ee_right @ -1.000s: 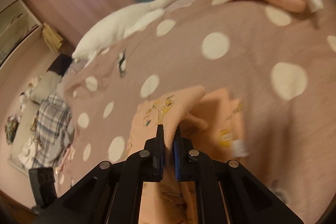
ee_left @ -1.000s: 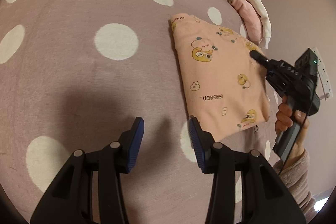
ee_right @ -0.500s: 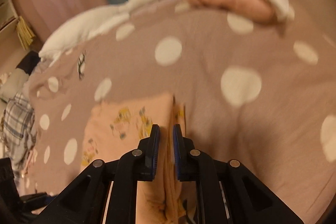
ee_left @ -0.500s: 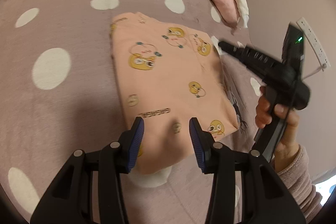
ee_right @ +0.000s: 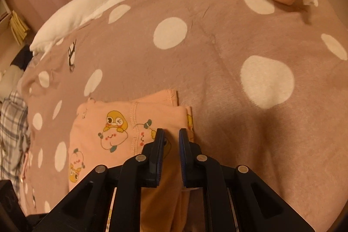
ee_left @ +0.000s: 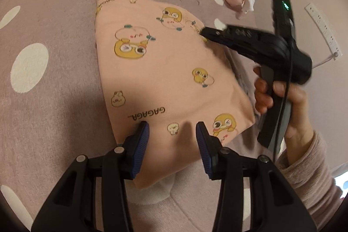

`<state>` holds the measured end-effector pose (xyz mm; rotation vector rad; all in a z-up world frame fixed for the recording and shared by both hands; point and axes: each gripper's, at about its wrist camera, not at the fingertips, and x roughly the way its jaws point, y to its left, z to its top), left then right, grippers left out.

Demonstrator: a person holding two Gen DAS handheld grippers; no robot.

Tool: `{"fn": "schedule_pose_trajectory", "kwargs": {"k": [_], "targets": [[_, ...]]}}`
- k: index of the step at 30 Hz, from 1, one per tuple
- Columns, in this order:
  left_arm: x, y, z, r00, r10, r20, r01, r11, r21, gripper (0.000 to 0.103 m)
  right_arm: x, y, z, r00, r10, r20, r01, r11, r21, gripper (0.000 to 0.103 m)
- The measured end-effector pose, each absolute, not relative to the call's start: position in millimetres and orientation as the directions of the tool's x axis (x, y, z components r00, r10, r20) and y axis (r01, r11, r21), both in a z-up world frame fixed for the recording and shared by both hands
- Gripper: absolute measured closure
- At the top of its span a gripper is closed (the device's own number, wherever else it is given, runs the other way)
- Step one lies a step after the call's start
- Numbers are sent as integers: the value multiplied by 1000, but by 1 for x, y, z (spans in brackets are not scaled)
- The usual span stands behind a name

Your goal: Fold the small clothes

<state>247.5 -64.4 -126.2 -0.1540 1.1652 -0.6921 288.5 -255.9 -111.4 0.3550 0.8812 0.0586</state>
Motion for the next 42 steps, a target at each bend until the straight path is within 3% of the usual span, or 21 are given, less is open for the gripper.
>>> {"fn": "schedule_pose_trajectory", "kwargs": {"k": [6, 12, 14, 17, 28, 31, 42], "targets": [[283, -59, -103, 311, -592, -743, 381, 794, -473, 59, 239, -242, -83, 695, 275, -664, -71, 946, 317, 92], [337, -72, -99, 383, -555, -739, 310, 830, -463, 63, 201, -218, -87, 666, 328, -670, -204, 944, 259, 92], [355, -79, -108, 382, -518, -765, 277, 854, -440, 87, 192, -214, -94, 645, 335, -687, -225, 942, 247, 92], [371, -80, -125, 363, -485, -795, 233, 874, -427, 92, 187, -208, -106, 627, 304, -717, -226, 952, 206, 93], [383, -79, -119, 357, -466, -810, 192, 885, -424, 91, 167, -216, -119, 598, 309, -739, -203, 951, 234, 92], [362, -73, -111, 365, -497, -787, 237, 867, -438, 80, 159, -220, -112, 598, 337, -727, -206, 942, 266, 92], [263, -64, -113, 326, -559, -762, 405, 811, -422, 80, 202, -232, -86, 671, 360, -648, -169, 925, 339, 92]]}}
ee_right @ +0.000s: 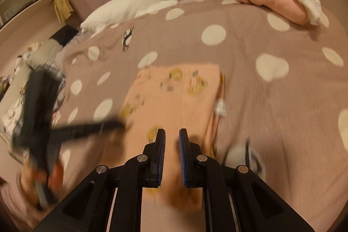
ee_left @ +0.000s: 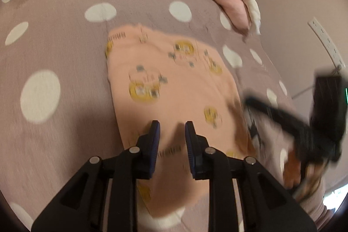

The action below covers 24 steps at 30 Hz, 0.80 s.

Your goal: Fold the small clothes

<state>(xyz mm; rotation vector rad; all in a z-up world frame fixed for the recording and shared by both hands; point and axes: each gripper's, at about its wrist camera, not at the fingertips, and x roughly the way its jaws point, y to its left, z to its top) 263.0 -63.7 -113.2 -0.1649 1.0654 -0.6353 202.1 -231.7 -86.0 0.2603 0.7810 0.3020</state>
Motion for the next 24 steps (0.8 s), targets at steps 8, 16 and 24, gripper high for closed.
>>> {"fn": "schedule_pose_trajectory", "kwargs": {"k": [8, 16, 24], "targets": [[245, -62, -128, 294, -564, -771, 398, 806, -438, 80, 279, -232, -113, 608, 246, -755, -32, 958, 286, 92], [234, -61, -128, 295, -549, -782, 408, 812, -416, 80, 248, -231, -88, 638, 279, -717, -74, 950, 304, 92], [223, -58, -124, 316, -511, -799, 396, 837, -379, 80, 186, -213, -102, 601, 252, -759, -181, 967, 178, 92]]}}
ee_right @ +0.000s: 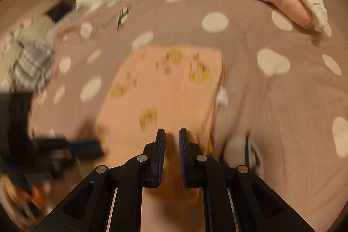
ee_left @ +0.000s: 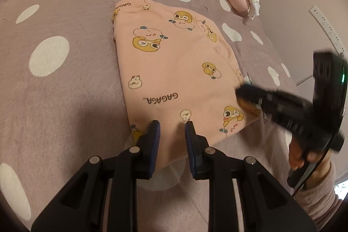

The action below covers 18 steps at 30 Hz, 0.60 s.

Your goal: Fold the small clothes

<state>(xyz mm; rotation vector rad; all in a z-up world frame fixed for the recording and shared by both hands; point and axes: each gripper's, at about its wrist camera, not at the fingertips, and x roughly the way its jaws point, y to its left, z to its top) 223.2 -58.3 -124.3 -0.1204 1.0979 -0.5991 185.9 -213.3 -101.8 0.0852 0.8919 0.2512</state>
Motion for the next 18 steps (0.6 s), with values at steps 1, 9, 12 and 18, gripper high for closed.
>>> {"fn": "schedule_pose_trajectory", "kwargs": {"k": [1, 9, 12, 18], "targets": [[221, -58, -124, 320, -504, -802, 395, 841, -371, 80, 181, -212, -108, 592, 223, -774, -175, 974, 146, 92], [209, -52, -118, 343, -469, -813, 388, 860, -332, 80, 159, -225, -113, 578, 223, -784, -137, 975, 176, 92], [204, -48, -114, 360, -452, -817, 381, 870, -313, 73, 152, -225, -109, 584, 215, -783, -134, 977, 168, 92], [193, -40, -104, 400, -424, -813, 378, 884, -275, 61, 134, -232, -103, 602, 229, -765, -112, 973, 203, 92]]}}
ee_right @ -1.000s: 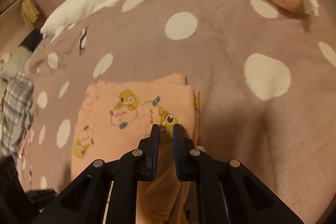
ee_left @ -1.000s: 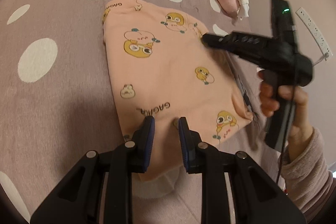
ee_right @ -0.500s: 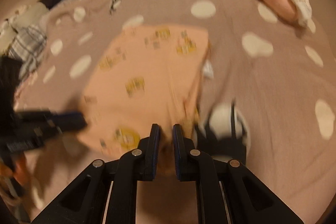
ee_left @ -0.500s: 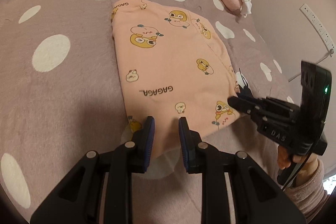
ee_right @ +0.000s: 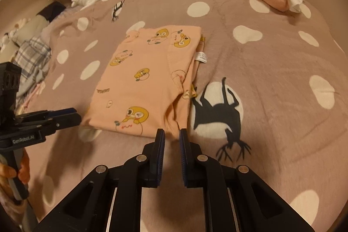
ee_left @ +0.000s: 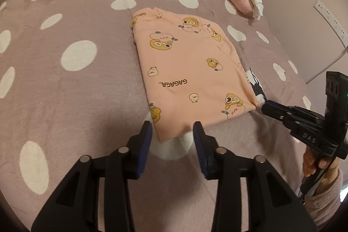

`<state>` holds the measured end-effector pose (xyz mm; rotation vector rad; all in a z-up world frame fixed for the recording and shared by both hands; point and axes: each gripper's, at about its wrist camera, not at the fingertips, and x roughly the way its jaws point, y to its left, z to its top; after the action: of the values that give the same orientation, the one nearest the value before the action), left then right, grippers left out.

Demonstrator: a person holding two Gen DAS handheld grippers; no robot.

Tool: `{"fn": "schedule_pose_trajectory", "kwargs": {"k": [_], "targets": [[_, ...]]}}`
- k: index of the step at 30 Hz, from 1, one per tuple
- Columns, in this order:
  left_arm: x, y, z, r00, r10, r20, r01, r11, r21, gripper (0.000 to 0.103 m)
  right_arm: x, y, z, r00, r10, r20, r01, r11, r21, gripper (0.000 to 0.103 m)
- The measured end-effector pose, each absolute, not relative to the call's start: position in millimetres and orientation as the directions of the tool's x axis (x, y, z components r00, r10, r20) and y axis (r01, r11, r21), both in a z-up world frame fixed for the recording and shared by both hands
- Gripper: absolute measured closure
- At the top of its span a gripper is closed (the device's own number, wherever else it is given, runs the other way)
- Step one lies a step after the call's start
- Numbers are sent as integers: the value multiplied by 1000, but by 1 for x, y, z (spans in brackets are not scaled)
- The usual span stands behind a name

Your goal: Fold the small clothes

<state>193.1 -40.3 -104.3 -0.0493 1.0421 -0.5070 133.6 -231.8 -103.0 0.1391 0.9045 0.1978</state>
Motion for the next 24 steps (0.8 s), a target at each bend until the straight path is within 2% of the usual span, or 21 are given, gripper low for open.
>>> {"fn": "schedule_pose_trajectory", "kwargs": {"k": [2, 3, 6, 9, 12, 16, 24], "targets": [[189, -38, -100, 416, -417, -808, 374, 889, -265, 52, 128, -235, -100, 609, 234, -758, -104, 971, 217, 91], [188, -38, -99, 422, -414, -807, 373, 890, -262, 49, 126, -235, -99, 611, 240, -754, -102, 969, 226, 88], [185, -36, -94, 437, -406, -803, 365, 896, -254, 39, 121, -238, -95, 616, 270, -740, -95, 958, 270, 60], [185, -35, -93, 435, -401, -806, 354, 900, -256, 32, 117, -240, -92, 624, 291, -725, -91, 949, 303, 57], [185, -33, -93, 424, -406, -809, 342, 900, -272, 27, 116, -239, -92, 619, 285, -732, -77, 949, 305, 47], [184, -33, -91, 416, -414, -809, 335, 898, -287, 20, 113, -241, -90, 615, 337, -713, -84, 927, 365, 41], [190, -30, -89, 377, -475, -795, 309, 874, -375, 12, 118, -254, -87, 606, 451, -655, -74, 852, 519, 34]]}}
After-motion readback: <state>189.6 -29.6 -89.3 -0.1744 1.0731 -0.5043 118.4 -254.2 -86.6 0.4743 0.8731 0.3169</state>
